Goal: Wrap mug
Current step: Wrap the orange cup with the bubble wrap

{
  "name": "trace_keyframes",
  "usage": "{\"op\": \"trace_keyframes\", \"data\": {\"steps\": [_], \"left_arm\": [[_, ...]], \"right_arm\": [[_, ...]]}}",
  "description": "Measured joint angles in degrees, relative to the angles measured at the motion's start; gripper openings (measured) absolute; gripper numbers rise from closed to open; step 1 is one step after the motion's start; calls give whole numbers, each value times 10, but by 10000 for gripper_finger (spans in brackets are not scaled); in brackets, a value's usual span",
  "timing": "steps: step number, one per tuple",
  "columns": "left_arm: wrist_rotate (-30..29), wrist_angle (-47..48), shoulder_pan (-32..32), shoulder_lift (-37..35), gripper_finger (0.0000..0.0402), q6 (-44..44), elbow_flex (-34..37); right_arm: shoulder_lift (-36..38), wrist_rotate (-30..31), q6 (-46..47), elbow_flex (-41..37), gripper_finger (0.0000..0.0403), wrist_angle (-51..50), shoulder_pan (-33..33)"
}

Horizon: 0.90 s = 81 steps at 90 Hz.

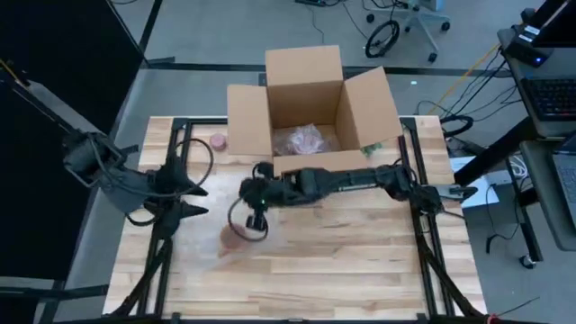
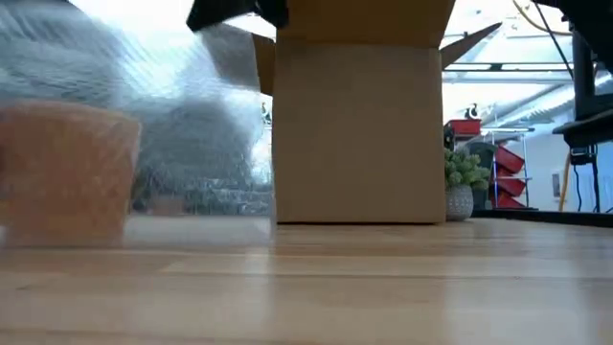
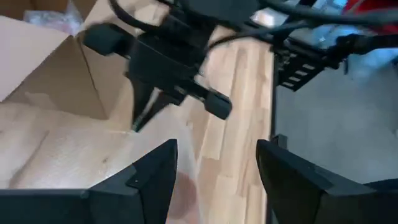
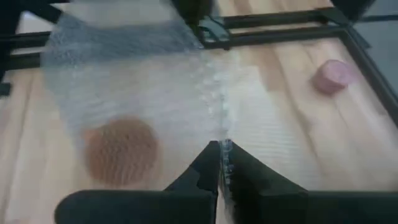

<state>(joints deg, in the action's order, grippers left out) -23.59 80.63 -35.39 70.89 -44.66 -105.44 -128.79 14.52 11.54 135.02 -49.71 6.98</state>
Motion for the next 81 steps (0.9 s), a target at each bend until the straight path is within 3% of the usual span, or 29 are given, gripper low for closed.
{"op": "trace_keyframes", "data": {"steps": [41, 67, 81], "left_arm": [[48, 26, 32, 119, 205, -76, 8], [66, 71, 26, 120, 205, -125, 10], [93, 67, 26, 104, 205, -157, 55]], "right_arm": [[-16, -16, -4, -1, 0, -2, -51], [-16, -30, -4, 0, 0, -4, -57], [-16, -29, -2, 0, 0, 1, -57]]}}
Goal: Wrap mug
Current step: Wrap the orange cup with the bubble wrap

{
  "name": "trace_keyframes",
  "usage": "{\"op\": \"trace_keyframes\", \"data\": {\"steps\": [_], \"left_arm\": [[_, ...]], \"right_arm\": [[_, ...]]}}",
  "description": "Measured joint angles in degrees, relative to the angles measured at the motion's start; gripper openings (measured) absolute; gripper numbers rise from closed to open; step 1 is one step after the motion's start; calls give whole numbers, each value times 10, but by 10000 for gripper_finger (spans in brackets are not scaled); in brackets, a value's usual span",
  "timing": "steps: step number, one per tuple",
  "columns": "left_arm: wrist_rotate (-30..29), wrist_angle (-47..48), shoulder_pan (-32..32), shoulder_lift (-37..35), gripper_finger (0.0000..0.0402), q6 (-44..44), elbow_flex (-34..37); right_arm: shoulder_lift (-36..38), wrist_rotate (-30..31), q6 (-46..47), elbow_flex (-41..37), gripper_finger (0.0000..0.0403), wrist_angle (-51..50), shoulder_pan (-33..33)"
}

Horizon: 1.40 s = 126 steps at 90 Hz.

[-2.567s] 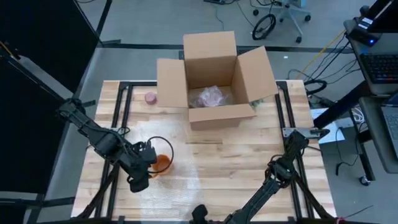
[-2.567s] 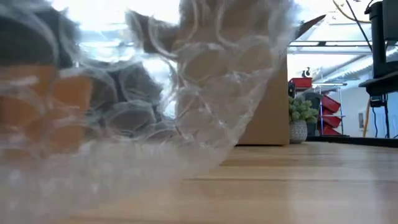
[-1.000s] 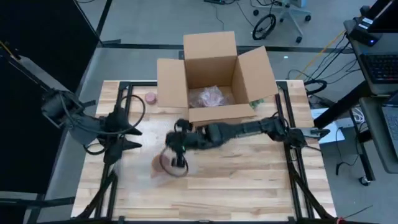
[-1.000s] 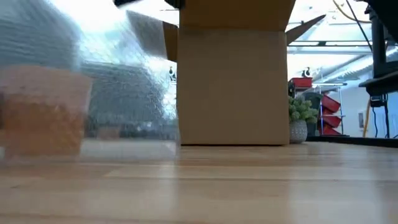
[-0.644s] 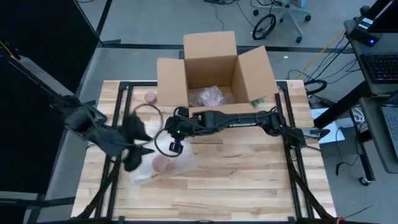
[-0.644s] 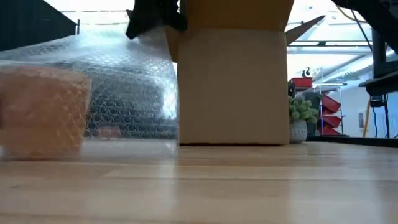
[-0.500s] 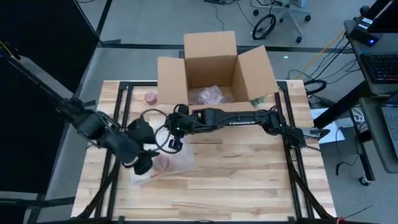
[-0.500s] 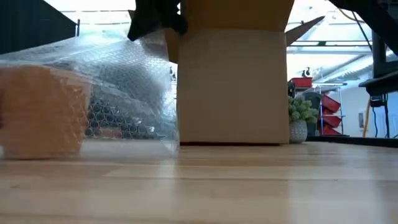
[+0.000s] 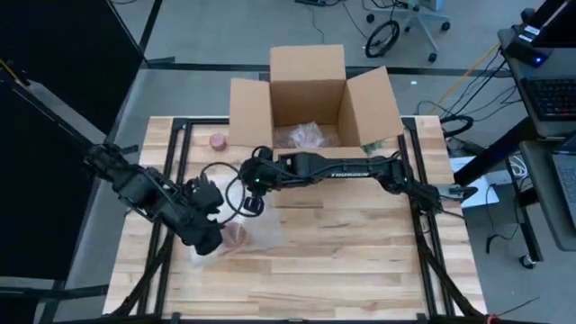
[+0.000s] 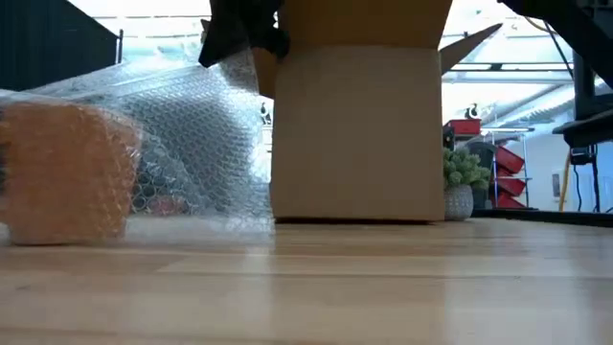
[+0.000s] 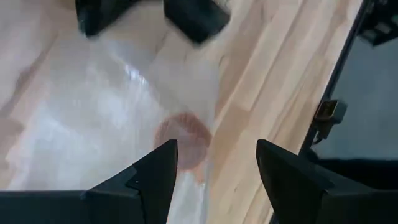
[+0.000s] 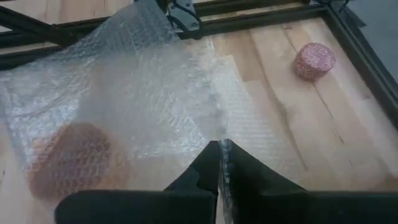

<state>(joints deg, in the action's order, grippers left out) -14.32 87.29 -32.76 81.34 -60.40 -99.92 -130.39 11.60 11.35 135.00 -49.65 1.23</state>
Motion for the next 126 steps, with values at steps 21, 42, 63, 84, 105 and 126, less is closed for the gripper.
{"op": "trace_keyframes", "data": {"steps": [21, 42, 63, 84, 105, 126], "left_arm": [[66, -108, 4, -14, 205, -8, 131], [69, -172, 28, -44, 205, -23, 250], [100, -280, 50, -47, 205, -6, 341], [96, -314, 62, -47, 205, -26, 408], [90, -378, 65, -47, 205, -35, 448], [95, -417, 64, -39, 205, -38, 482]], "right_arm": [[0, 0, 0, 0, 0, 0, 0], [0, 1, 2, 0, 0, 0, 0], [0, 2, 2, 0, 0, 0, 0], [0, 2, 12, 0, 0, 0, 0], [0, 1, 22, 0, 0, 0, 0], [-1, 2, 79, 0, 38, -3, 0]]}}
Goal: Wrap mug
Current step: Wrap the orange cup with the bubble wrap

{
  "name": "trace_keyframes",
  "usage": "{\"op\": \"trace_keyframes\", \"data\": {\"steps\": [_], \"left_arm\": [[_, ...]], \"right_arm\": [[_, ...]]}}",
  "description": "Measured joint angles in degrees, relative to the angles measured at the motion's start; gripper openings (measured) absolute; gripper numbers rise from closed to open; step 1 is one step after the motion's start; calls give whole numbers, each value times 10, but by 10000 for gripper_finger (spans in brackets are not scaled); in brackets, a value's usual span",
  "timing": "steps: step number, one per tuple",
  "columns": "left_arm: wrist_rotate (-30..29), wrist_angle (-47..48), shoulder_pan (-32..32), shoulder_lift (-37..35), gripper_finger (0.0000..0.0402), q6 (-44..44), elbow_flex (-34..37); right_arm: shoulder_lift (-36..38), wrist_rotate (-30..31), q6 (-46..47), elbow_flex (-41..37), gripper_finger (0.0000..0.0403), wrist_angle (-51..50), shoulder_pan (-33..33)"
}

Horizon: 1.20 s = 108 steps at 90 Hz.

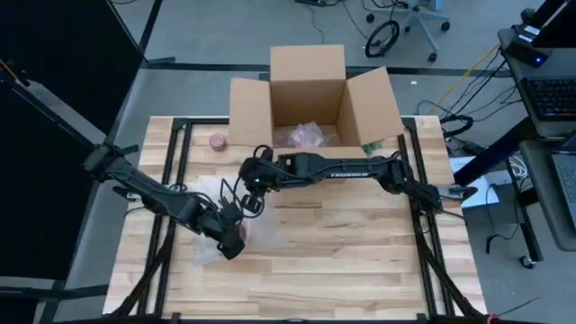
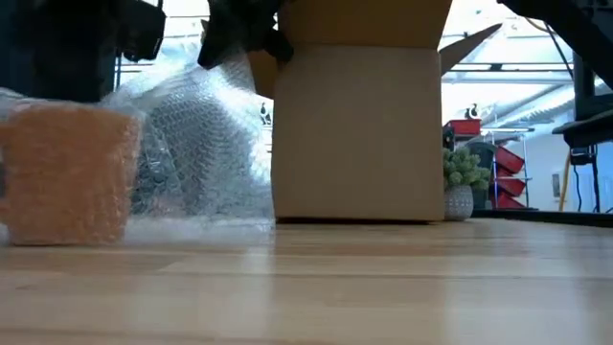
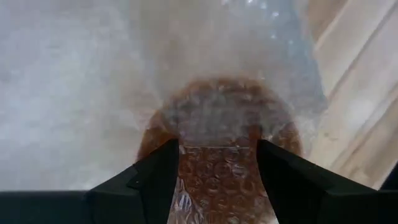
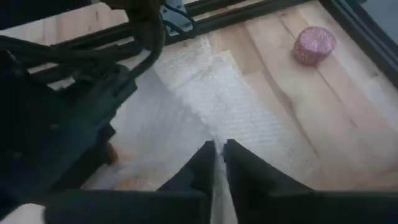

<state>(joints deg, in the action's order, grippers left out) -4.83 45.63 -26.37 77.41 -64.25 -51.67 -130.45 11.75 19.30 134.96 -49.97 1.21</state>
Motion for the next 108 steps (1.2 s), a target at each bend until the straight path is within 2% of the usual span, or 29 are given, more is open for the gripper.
{"op": "trace_keyframes", "data": {"steps": [21, 39, 57, 69, 88, 108], "left_arm": [[24, -8, 0, 10, 205, -11, 22], [27, -28, 0, 24, 204, 7, 24], [63, -50, 1, 62, 201, 36, 21], [77, -59, 7, 66, 178, 35, 19], [79, -53, 4, 45, 138, 33, 1], [93, -34, 3, 34, 132, 31, -19]], "right_arm": [[0, 0, 0, 0, 113, -22, -1], [0, 0, -3, 0, 149, -26, -1], [0, 0, -4, 0, 160, -27, -1], [0, 1, -5, 0, 160, -27, -1], [0, 1, -4, 0, 160, -27, -1], [0, 1, -5, 0, 160, -28, -1]]}}
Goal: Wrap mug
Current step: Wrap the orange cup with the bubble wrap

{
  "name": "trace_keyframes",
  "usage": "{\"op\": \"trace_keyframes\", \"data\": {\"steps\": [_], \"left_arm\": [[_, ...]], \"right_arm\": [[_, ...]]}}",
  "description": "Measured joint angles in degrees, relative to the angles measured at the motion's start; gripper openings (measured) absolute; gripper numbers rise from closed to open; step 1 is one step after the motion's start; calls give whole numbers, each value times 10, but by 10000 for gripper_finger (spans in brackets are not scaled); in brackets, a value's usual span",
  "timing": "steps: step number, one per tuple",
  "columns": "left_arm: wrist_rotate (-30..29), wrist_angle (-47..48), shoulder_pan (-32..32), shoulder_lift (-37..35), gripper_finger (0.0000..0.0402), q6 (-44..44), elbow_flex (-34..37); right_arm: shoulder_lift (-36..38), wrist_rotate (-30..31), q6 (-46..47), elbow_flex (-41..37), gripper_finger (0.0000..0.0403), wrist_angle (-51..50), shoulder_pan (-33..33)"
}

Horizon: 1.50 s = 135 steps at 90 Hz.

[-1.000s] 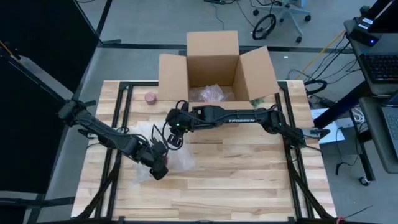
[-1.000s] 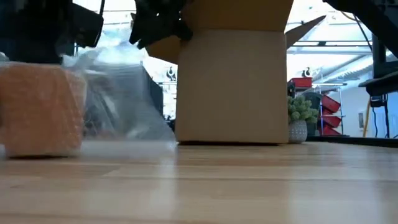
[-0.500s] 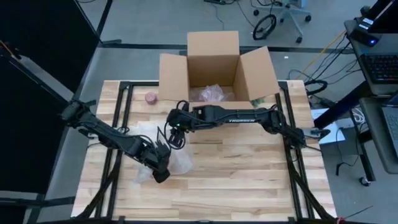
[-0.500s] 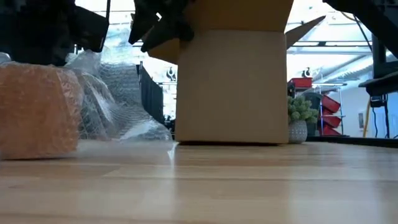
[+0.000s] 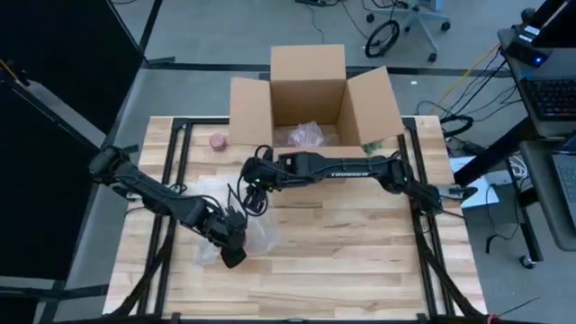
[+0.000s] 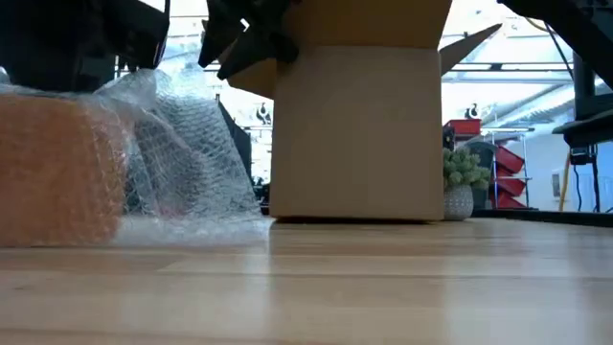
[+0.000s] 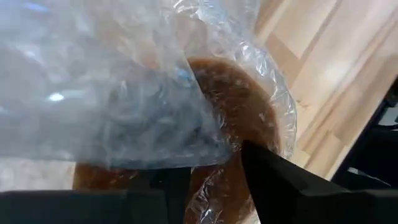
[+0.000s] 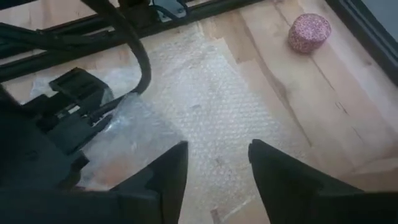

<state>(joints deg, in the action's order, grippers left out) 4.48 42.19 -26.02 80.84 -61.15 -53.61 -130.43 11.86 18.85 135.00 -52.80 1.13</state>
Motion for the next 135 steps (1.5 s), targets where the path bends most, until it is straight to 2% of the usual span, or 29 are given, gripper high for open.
{"op": "trace_keyframes", "data": {"steps": [17, 50, 62, 87, 99, 111, 135], "left_arm": [[-27, 76, 0, -2, 132, 13, -40], [-54, 139, 0, -12, 132, 20, -75], [-72, 160, 0, -26, 132, 20, -76], [-95, 180, 0, -37, 132, 27, -76], [-118, 194, 1, -39, 132, 33, -76], [-143, 233, 3, -61, 132, 32, -76], [-144, 265, 13, -133, 132, 30, -88]], "right_arm": [[0, 0, -6, 0, 160, -3, 0], [13, -1, -36, 0, 160, -2, -1], [26, -31, -35, -1, 160, 1, 2], [66, -35, -63, 0, 160, 7, 9], [68, -73, -62, 0, 160, 3, 15], [68, -78, -67, 0, 160, -6, 32], [47, -88, -99, 0, 160, 24, 70]]}}
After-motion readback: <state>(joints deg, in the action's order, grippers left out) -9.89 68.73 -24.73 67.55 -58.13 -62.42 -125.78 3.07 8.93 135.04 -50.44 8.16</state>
